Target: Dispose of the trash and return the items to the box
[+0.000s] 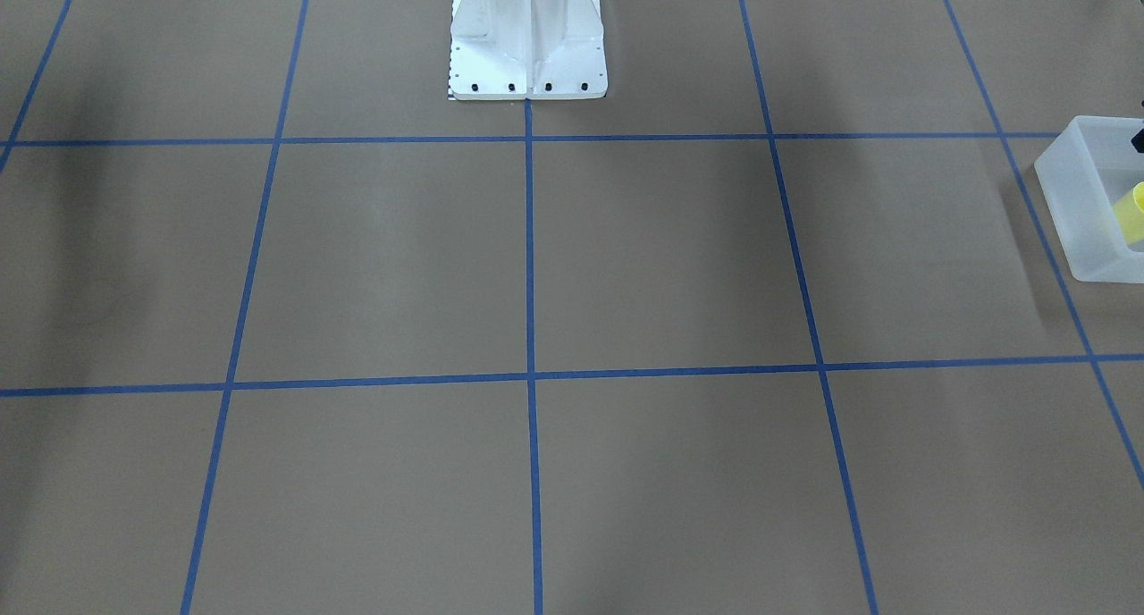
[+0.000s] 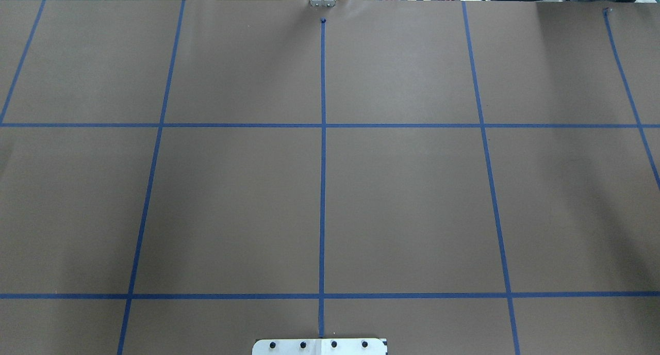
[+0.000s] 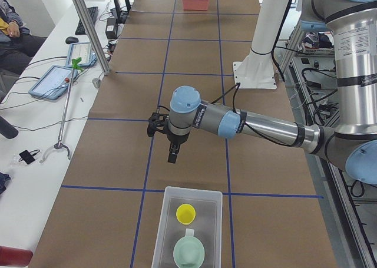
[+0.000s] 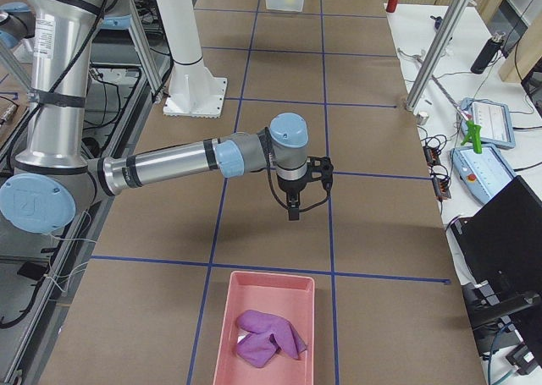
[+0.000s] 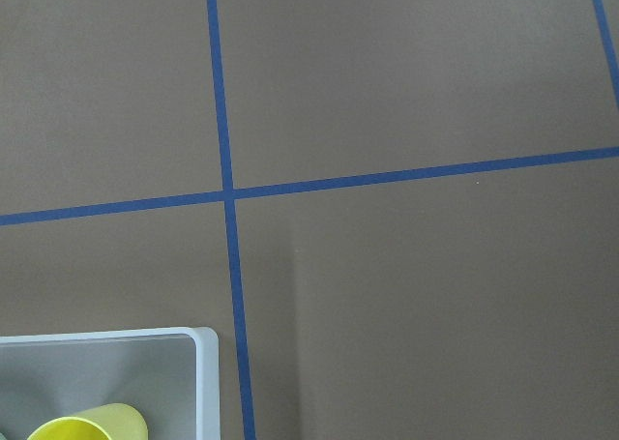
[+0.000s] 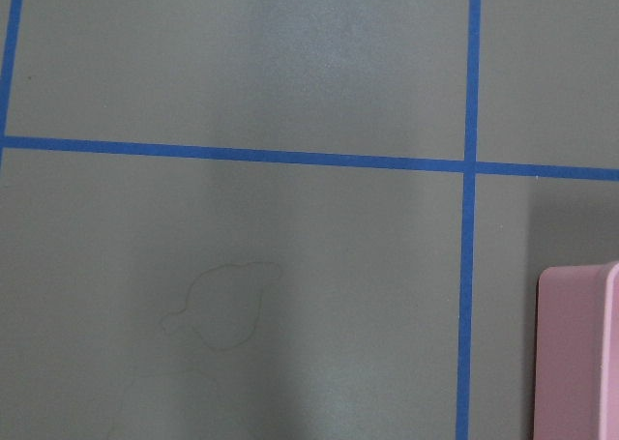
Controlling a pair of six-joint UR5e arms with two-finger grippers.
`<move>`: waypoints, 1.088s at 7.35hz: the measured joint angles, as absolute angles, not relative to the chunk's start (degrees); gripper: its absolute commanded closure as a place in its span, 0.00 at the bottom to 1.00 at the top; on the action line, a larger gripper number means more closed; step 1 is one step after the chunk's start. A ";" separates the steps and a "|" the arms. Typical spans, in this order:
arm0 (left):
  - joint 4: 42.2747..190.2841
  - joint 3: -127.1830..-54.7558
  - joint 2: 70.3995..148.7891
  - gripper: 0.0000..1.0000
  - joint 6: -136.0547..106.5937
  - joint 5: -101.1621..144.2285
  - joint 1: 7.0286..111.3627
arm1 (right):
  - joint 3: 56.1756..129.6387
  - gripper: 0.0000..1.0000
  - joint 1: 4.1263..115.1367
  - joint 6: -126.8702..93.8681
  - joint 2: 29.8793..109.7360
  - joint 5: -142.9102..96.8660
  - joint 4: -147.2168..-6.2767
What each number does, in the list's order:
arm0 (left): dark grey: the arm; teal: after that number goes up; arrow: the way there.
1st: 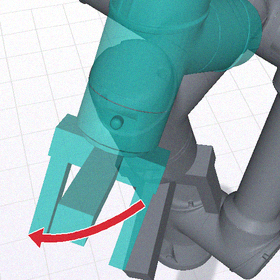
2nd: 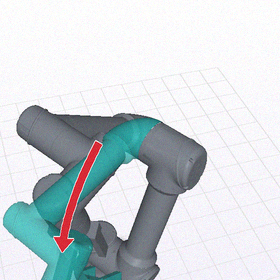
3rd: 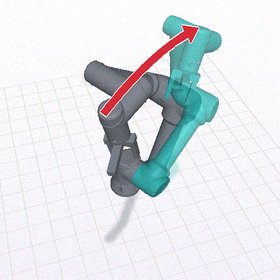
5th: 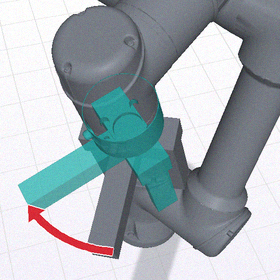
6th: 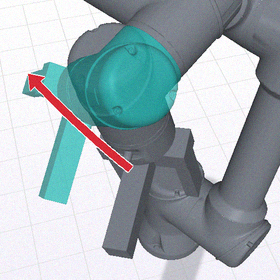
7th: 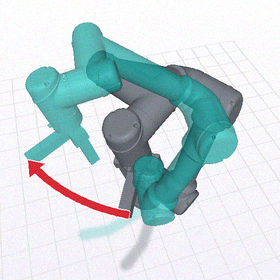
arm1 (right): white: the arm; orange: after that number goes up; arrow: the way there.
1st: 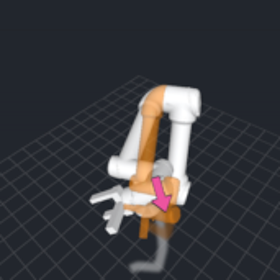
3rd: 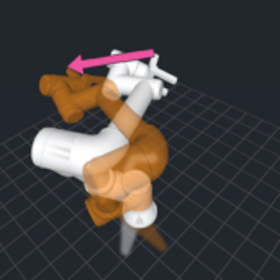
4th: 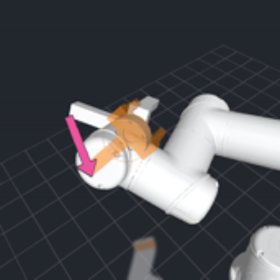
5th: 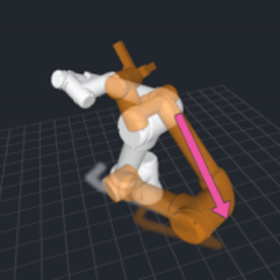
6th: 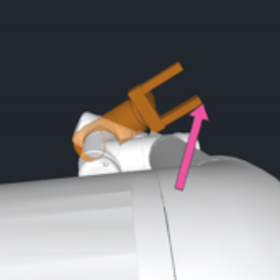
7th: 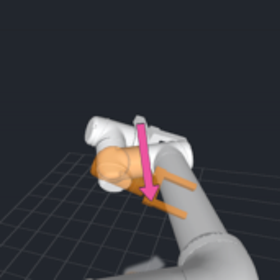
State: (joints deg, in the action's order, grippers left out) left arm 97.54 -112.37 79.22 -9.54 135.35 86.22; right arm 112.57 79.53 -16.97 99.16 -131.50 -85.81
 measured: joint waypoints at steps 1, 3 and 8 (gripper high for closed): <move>97.60 -111.94 79.20 0.02 -9.40 135.46 86.22 | 112.71 0.00 79.56 -16.97 99.50 -131.67 -85.79; 97.64 -111.60 79.10 0.02 -9.33 135.54 86.22 | 112.75 0.00 79.57 -16.98 100.58 -131.76 -84.51; 97.89 -111.33 78.67 0.02 -9.45 135.61 86.10 | 113.61 0.00 79.54 -17.06 103.08 -132.00 -81.76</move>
